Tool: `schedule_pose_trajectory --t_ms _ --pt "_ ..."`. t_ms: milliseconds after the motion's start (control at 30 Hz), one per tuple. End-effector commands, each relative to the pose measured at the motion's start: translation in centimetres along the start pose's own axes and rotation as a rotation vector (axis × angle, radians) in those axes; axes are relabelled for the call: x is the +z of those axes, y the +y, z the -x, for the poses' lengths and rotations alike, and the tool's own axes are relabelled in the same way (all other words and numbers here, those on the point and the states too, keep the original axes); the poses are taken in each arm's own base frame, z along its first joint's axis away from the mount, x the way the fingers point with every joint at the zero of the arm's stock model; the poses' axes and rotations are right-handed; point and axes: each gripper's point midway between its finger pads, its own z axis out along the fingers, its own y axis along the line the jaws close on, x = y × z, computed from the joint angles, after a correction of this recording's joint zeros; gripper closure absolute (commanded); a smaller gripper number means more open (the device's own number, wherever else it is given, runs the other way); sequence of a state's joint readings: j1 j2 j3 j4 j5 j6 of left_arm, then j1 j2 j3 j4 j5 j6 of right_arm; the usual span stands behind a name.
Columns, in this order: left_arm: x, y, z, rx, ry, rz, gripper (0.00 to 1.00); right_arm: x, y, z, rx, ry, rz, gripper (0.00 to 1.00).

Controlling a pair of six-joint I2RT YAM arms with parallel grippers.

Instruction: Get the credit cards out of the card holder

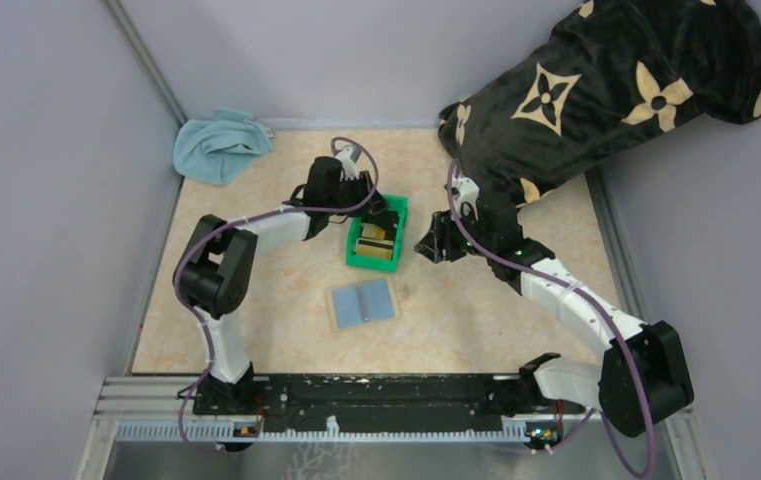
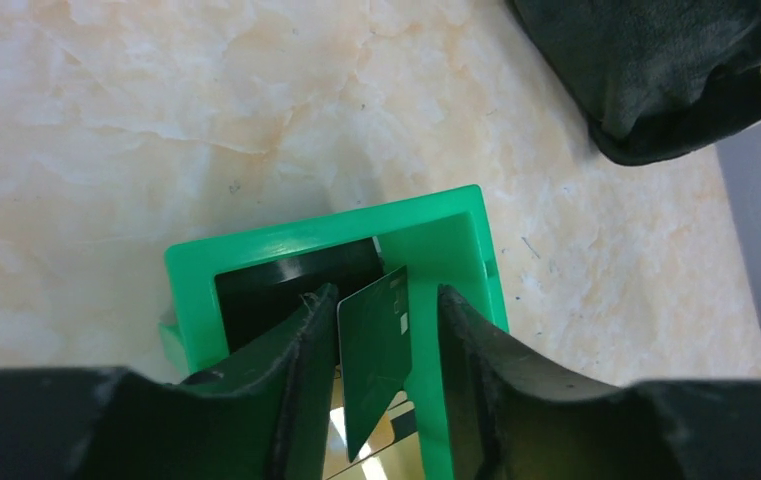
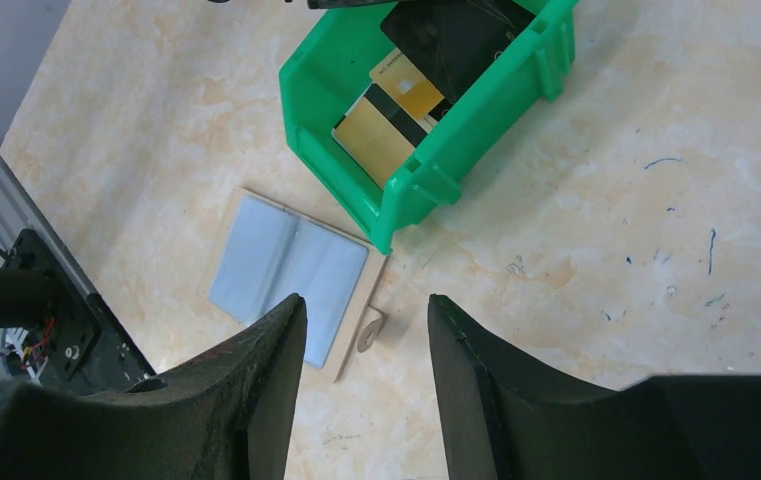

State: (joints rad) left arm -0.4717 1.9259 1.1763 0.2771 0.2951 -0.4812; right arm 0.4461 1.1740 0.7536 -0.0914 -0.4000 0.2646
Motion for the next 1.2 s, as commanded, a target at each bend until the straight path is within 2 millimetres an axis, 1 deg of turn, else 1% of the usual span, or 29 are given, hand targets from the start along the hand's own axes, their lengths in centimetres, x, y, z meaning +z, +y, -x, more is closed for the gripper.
schedule_pose_trajectory --t_ms 0,67,200,300,400,433,467,500,533,567,633,700,733,800,867,933,1067,1133,1167 --pt "-1.5 0.1 2.4 0.067 -0.047 0.072 0.46 0.0 0.5 1.8 -0.024 -0.060 0.036 0.51" --pt "-2.1 -0.1 3.2 0.088 -0.062 0.082 0.44 0.0 0.6 1.9 -0.026 -0.062 0.040 0.51" --pt "-3.8 -0.9 4.9 0.119 -0.105 0.099 0.44 -0.1 0.7 1.9 -0.028 -0.063 0.044 0.51" --pt "-5.5 -1.3 5.7 0.144 -0.138 0.115 0.47 -0.2 0.9 1.9 -0.031 -0.063 0.053 0.51" --pt "-7.0 -2.0 5.7 0.172 -0.149 0.121 0.53 -0.1 0.9 1.7 -0.030 -0.059 0.058 0.51" --pt "-7.5 -2.4 5.4 0.182 -0.148 0.117 0.55 -0.1 1.0 1.7 -0.030 -0.059 0.063 0.52" --pt "-8.0 -3.0 5.2 0.199 -0.151 0.107 0.57 -0.1 1.1 1.7 -0.027 -0.056 0.069 0.57" --pt "-8.4 -3.5 4.7 0.214 -0.150 0.103 0.62 0.0 1.3 1.6 -0.027 -0.054 0.080 0.68" --pt "-8.8 -4.1 4.0 0.227 -0.146 0.097 0.68 0.0 1.4 1.6 -0.026 -0.052 0.087 0.84" --pt "-9.2 -4.6 2.8 0.243 -0.134 0.088 0.75 0.0 1.5 1.5 -0.027 -0.050 0.091 0.99" --pt "-9.7 -5.6 0.5 0.270 -0.117 0.078 0.87 0.3 2.0 1.4 -0.032 -0.041 0.101 1.00" --pt "-10.1 -5.7 -2.1 0.273 -0.087 0.080 0.97 0.8 2.7 1.2 -0.047 -0.028 0.109 1.00" --pt "-10.4 -5.5 -3.5 0.254 -0.067 0.081 1.00 1.2 3.1 1.2 -0.059 -0.025 0.104 1.00" --pt "-10.8 -4.5 -6.2 0.208 -0.031 0.076 1.00 2.0 3.6 1.9 -0.061 -0.035 0.091 1.00" --pt "-11.4 -3.4 -7.9 0.172 -0.022 0.087 1.00 3.1 4.0 3.2 -0.044 -0.049 0.108 1.00" --pt "-12.3 -2.6 -9.3 0.142 -0.012 0.101 1.00 4.5 4.2 4.6 -0.036 -0.057 0.122 1.00" --pt "-13.9 -1.2 -10.8 0.134 -0.006 0.135 1.00 8.2 3.8 6.1 -0.028 -0.028 0.118 1.00" --pt "-14.6 -0.8 -11.3 0.137 -0.005 0.145 0.99 9.5 4.0 6.7 -0.031 -0.013 0.120 1.00" --pt "-14.9 -0.8 -11.4 0.137 -0.004 0.145 0.97 9.9 4.3 6.8 -0.034 -0.009 0.128 1.00"
